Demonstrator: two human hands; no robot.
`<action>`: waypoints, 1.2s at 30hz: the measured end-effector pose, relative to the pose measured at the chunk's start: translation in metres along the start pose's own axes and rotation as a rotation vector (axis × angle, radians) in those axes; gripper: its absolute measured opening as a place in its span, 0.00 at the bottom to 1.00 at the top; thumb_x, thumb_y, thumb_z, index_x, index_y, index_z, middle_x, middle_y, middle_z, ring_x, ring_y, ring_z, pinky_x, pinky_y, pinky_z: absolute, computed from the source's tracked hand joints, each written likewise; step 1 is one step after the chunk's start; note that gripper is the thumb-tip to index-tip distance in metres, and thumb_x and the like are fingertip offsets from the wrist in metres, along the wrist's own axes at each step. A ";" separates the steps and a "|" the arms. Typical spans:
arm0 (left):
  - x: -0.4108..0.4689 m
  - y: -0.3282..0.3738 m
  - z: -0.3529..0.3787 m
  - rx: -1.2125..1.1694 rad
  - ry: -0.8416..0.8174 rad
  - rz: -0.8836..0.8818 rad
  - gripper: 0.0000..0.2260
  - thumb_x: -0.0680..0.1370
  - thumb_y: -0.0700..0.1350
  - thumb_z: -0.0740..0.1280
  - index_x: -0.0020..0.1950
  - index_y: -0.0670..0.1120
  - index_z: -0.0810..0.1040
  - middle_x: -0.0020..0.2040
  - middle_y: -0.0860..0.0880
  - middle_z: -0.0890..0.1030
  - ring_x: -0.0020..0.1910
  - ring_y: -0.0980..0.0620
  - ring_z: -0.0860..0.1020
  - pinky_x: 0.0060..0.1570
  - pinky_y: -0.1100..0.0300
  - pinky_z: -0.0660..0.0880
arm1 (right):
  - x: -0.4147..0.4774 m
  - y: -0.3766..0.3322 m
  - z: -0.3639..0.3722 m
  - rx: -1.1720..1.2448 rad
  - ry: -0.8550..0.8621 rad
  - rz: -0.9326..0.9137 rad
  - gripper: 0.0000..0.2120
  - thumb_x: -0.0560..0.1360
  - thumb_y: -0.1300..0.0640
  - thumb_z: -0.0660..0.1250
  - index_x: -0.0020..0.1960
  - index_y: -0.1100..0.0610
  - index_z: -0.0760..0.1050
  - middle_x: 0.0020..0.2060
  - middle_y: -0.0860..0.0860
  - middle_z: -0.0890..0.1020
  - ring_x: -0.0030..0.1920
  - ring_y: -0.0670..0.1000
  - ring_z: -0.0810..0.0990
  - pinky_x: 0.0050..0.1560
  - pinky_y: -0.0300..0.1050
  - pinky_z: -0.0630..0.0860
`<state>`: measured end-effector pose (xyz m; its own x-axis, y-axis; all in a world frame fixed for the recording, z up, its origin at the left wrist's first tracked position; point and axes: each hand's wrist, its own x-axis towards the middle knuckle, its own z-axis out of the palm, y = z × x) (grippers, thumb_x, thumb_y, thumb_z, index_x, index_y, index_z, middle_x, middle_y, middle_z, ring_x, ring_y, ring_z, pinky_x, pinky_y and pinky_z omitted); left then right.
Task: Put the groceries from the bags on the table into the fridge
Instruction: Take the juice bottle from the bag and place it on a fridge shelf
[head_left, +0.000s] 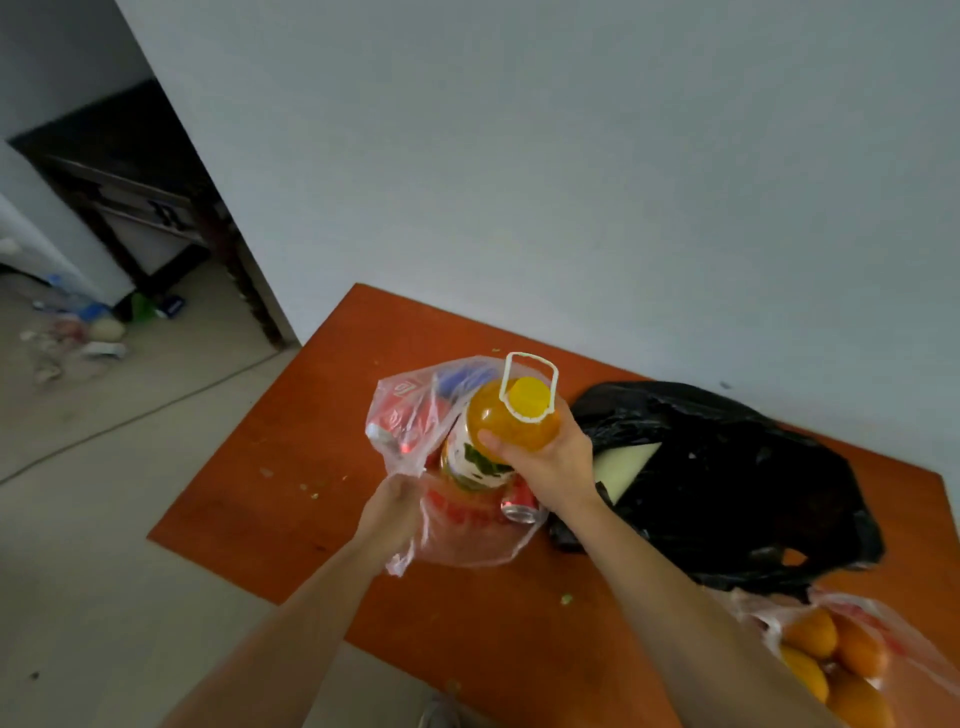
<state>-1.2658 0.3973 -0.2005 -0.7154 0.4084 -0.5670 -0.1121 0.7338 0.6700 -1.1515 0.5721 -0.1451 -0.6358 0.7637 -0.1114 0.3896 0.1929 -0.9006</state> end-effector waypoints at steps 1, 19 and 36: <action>-0.004 0.009 0.003 -0.003 0.002 0.024 0.14 0.84 0.49 0.54 0.54 0.46 0.78 0.41 0.45 0.80 0.31 0.54 0.75 0.29 0.59 0.74 | -0.001 0.000 -0.009 0.009 0.006 -0.005 0.45 0.56 0.30 0.79 0.69 0.43 0.71 0.52 0.40 0.83 0.54 0.43 0.82 0.57 0.43 0.79; -0.100 0.211 0.079 -0.577 -0.095 0.168 0.23 0.79 0.60 0.64 0.62 0.43 0.78 0.55 0.41 0.83 0.52 0.43 0.83 0.45 0.44 0.83 | -0.055 -0.028 -0.202 0.595 0.330 -0.151 0.44 0.60 0.31 0.78 0.69 0.49 0.71 0.60 0.49 0.82 0.60 0.51 0.82 0.59 0.56 0.81; -0.233 0.226 0.182 -0.493 -0.622 0.640 0.25 0.77 0.62 0.65 0.67 0.46 0.67 0.58 0.45 0.80 0.54 0.47 0.82 0.49 0.46 0.83 | -0.300 -0.034 -0.273 0.584 1.015 -0.110 0.33 0.62 0.42 0.78 0.64 0.51 0.76 0.55 0.55 0.85 0.54 0.59 0.85 0.47 0.61 0.83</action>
<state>-0.9989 0.5671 -0.0042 -0.2713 0.9585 -0.0871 -0.2064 0.0305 0.9780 -0.7921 0.5049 0.0332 0.2782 0.9520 0.1274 -0.1670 0.1786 -0.9697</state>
